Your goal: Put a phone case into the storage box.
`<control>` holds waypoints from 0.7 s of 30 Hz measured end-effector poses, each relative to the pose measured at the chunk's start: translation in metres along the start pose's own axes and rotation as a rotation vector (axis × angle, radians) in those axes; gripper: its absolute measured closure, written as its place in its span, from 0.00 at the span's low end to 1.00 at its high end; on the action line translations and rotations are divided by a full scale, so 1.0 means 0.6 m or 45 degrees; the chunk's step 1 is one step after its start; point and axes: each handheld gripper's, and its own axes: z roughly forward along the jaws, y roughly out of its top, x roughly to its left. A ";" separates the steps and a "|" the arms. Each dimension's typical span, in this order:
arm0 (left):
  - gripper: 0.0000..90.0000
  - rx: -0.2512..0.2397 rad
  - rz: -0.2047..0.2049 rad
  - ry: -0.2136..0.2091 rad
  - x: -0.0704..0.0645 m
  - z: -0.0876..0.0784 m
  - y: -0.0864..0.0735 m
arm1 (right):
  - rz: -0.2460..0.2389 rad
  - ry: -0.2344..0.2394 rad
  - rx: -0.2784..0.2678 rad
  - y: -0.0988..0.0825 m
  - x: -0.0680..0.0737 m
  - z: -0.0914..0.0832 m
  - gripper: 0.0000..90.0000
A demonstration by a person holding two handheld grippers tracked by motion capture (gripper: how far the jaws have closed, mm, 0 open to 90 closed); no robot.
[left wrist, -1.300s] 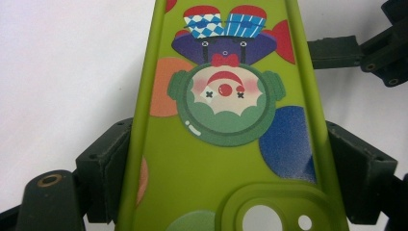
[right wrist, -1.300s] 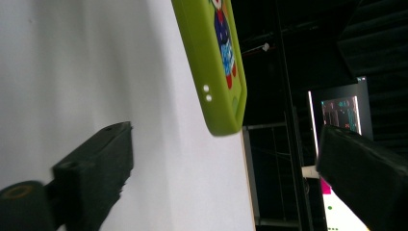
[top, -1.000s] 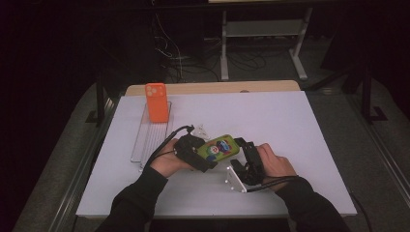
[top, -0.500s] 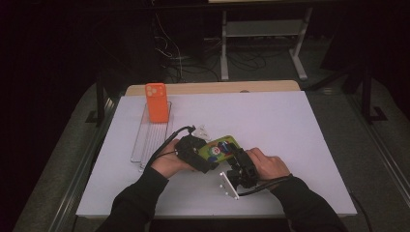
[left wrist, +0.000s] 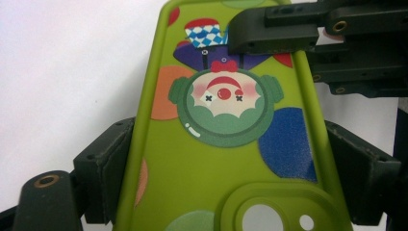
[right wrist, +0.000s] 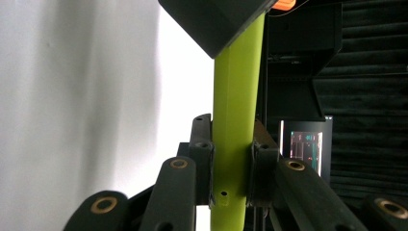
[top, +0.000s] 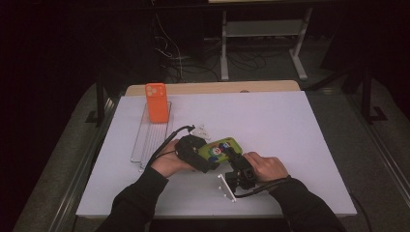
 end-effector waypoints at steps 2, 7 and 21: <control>0.14 0.002 0.029 0.007 -0.001 -0.005 0.001 | 0.016 0.001 0.004 0.000 -0.001 -0.001 0.84; 0.02 -0.070 -0.013 -0.026 0.005 -0.024 0.001 | 0.056 0.033 0.038 -0.007 -0.005 0.004 0.84; 0.00 -0.185 -0.039 0.054 0.036 -0.062 -0.005 | 0.645 0.169 0.097 -0.061 -0.044 0.017 0.84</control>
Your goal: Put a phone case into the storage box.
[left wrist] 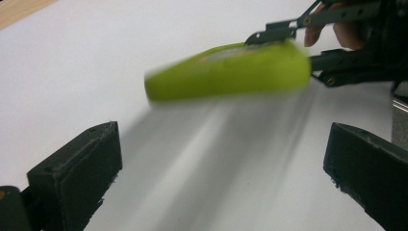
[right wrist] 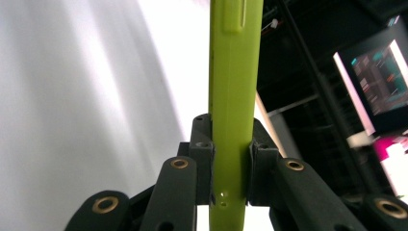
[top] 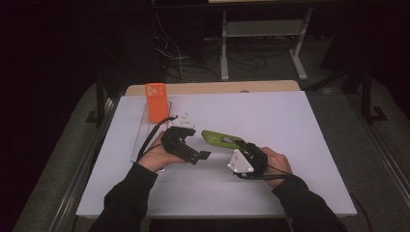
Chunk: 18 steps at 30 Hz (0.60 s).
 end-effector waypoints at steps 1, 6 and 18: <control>0.00 0.000 -0.015 0.001 0.000 0.001 -0.001 | 0.069 0.012 0.000 0.000 -0.002 -0.001 0.84; 0.00 0.008 -0.023 0.019 0.004 0.003 -0.001 | 0.309 0.089 -0.026 -0.008 -0.024 -0.001 0.84; 0.00 -0.002 -0.068 0.073 0.007 0.008 -0.001 | 0.916 0.324 -0.053 -0.026 -0.053 0.007 0.84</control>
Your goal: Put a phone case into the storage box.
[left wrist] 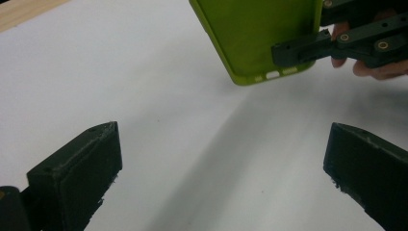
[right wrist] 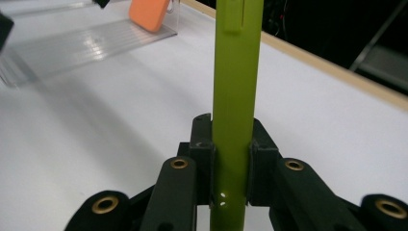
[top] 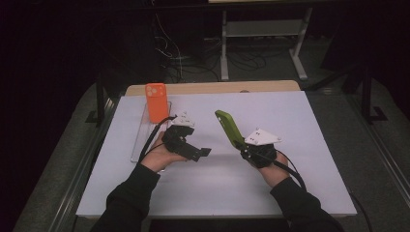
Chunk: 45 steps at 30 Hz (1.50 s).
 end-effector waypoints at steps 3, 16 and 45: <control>0.00 -0.031 -0.050 -0.003 -0.003 0.003 0.002 | 0.147 0.048 -0.006 -0.003 -0.008 0.002 0.84; 0.00 -0.188 -0.147 -0.049 0.002 0.022 0.032 | 0.316 0.110 -0.027 -0.005 -0.008 0.011 0.84; 0.01 -0.345 -0.224 -0.130 -0.007 0.087 0.070 | 0.285 0.198 -0.066 0.005 0.023 0.013 0.84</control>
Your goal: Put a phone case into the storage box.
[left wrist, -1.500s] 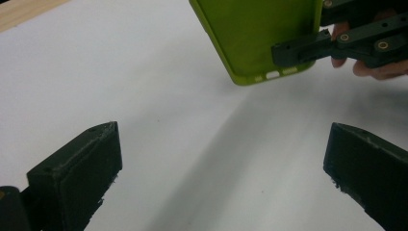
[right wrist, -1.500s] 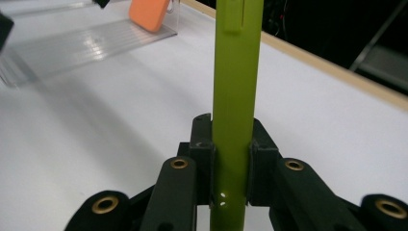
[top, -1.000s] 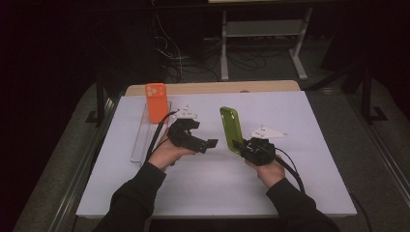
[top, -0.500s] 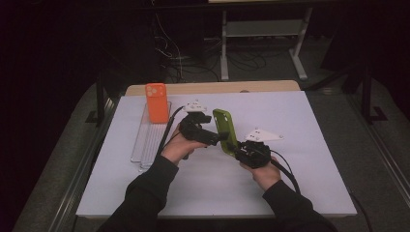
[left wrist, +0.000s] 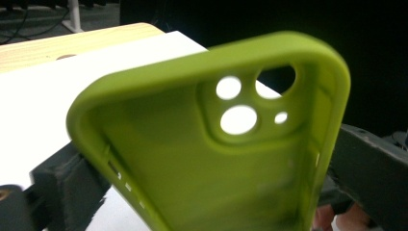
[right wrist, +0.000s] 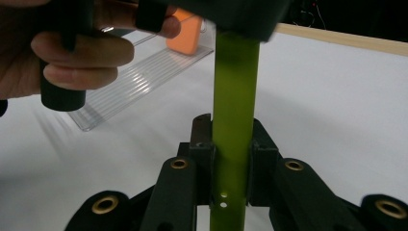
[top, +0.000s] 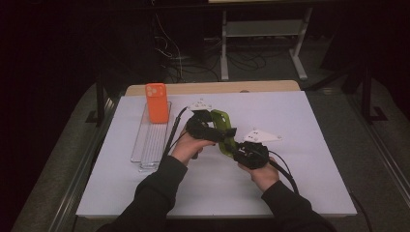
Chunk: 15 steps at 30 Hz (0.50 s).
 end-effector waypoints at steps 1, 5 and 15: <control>0.04 -0.008 -0.002 0.012 0.000 0.000 0.000 | 0.002 0.002 0.006 0.000 0.002 0.001 0.84; 0.09 -0.007 -0.020 0.024 0.002 -0.001 0.000 | -0.013 -0.003 0.007 -0.001 0.003 0.002 0.84; 0.13 -0.019 0.012 0.015 -0.002 -0.005 0.002 | -0.025 -0.003 0.015 -0.002 0.002 0.003 0.84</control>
